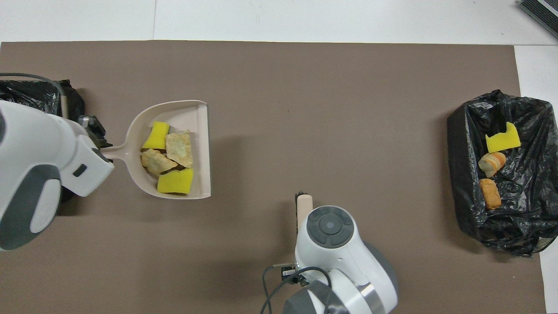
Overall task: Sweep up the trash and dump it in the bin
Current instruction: 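Carry the dustpan with the left gripper to the nearer black bag, then tip the dustpan over the bag with the left gripper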
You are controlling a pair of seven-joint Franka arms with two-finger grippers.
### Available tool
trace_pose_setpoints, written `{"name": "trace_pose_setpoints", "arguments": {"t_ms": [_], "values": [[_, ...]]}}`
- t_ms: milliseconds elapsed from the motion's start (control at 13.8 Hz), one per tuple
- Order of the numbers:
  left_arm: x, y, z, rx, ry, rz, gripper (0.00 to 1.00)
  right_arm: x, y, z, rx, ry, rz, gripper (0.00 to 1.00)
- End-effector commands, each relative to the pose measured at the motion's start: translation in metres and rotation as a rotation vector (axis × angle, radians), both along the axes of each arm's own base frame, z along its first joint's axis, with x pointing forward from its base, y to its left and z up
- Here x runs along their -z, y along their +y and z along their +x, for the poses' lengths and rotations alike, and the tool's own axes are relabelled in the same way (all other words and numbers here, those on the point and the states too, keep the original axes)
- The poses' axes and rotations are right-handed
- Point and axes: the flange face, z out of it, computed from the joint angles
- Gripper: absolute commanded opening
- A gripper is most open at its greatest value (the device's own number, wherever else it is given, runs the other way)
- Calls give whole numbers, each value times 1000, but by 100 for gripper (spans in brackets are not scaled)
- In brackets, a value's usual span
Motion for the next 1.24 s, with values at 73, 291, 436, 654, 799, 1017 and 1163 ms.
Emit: {"name": "trace_pose_setpoints", "arguments": {"t_ms": [73,291,436,654,799,1017,1163], "values": [[-28,76,11,-11,-20,8,0,31,32,-20,10,57,-41,0],[-33,120,13,-56,-35,13,0,51,52,-43,0,69,-72,0],[-36,148,16,-51,-66,23,0,49,51,-46,-12,79,-75,0],[-46,204,15,-78,-102,56,0,48,52,-52,-31,93,-82,0],[-50,234,17,-125,-105,61,0,48,50,-55,-38,112,-98,0],[-60,286,17,-96,-96,145,0,46,50,-56,-32,108,-99,0],[-54,316,30,-60,-70,212,0,46,52,-55,-27,100,-94,0]]}}
